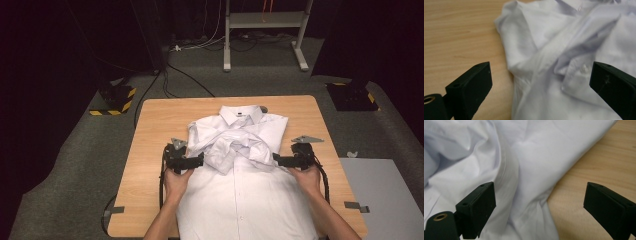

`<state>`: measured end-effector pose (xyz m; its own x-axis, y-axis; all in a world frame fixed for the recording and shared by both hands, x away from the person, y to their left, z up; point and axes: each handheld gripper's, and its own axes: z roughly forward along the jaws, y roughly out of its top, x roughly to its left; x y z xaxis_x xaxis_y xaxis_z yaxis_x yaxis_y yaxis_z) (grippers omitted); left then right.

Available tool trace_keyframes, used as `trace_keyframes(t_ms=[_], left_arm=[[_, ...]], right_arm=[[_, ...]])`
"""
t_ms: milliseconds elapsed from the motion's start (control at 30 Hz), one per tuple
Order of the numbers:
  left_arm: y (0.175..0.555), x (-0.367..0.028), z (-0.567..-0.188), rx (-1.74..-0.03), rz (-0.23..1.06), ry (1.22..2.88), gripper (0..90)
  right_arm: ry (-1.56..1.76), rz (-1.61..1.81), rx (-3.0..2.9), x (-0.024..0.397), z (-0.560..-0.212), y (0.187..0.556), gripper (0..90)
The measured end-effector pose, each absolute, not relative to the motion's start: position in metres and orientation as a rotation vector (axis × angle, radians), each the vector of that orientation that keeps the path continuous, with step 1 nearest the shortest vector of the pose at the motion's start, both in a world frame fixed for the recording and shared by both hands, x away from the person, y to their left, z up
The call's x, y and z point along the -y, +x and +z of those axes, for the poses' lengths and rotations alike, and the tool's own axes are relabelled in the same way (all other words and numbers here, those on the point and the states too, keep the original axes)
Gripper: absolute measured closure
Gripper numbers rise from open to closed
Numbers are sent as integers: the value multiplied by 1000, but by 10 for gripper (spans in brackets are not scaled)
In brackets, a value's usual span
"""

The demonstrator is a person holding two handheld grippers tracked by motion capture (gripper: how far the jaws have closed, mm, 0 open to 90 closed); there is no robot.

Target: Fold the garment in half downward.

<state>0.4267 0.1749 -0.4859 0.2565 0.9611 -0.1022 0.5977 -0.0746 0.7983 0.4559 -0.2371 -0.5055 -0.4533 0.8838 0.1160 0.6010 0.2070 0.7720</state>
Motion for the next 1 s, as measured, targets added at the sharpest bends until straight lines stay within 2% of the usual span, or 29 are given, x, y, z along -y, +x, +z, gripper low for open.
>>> trace_keyframes(t_ms=[200, 400, 733, 933, 1000], left_arm=[[462, -177, -478, -1500, 609, 1780, 35], [487, -176, -487, -1563, 583, 1813, 41], [509, -174, -514, -1641, 540, 1845, 73], [516, -175, -528, -1661, 509, 1877, 106], [516, -171, -531, -1641, 553, 1921, 107]], right_arm=[[1466, 1116, -2115, 230, -503, 483, 98], [1531, 1102, -2109, 228, -507, 501, 86], [1582, 1007, -2137, 224, -519, 524, 91], [1569, 946, -2139, 219, -522, 536, 127], [1586, 921, -2149, 219, -525, 539, 125]])
